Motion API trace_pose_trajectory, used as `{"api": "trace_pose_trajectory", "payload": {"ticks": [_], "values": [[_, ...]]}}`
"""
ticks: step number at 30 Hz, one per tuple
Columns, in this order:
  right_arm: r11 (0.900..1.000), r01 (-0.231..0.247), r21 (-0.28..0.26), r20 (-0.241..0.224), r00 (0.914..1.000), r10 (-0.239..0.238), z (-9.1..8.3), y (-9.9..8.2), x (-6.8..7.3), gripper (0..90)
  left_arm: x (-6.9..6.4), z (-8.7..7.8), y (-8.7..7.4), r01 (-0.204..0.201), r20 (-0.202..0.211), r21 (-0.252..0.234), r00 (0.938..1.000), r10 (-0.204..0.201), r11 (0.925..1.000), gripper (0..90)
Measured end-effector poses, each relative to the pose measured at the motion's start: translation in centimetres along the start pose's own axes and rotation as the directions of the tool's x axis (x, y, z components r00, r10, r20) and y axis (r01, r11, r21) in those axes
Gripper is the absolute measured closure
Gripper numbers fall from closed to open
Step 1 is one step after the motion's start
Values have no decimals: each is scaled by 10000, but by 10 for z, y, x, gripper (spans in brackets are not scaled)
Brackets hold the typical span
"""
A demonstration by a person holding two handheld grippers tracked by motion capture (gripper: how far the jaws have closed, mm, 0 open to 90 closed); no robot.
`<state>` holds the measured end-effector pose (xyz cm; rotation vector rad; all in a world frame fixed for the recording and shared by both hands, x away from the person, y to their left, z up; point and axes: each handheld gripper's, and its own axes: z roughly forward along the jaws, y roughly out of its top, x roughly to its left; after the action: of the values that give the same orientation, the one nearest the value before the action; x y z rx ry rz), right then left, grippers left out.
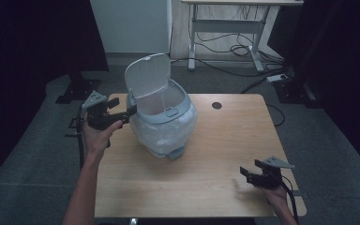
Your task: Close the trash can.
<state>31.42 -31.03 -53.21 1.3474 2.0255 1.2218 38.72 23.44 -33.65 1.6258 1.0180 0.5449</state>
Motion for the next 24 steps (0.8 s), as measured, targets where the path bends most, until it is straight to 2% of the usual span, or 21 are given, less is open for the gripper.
{"api": "trace_pose_trajectory", "payload": {"ticks": [16, 24], "values": [[9999, 68, 113, 48, 10000, -69, 2, -2, 0, 204, 18, 19, 25, -4, -213, -60, 9998, 3, 10000, 162], [10000, 73, 55, 73, 9999, -73, 0, -1, 1, 204, 26, 26, 35, 190, -44, -145, 9998, -190, 9997, 163]]}}
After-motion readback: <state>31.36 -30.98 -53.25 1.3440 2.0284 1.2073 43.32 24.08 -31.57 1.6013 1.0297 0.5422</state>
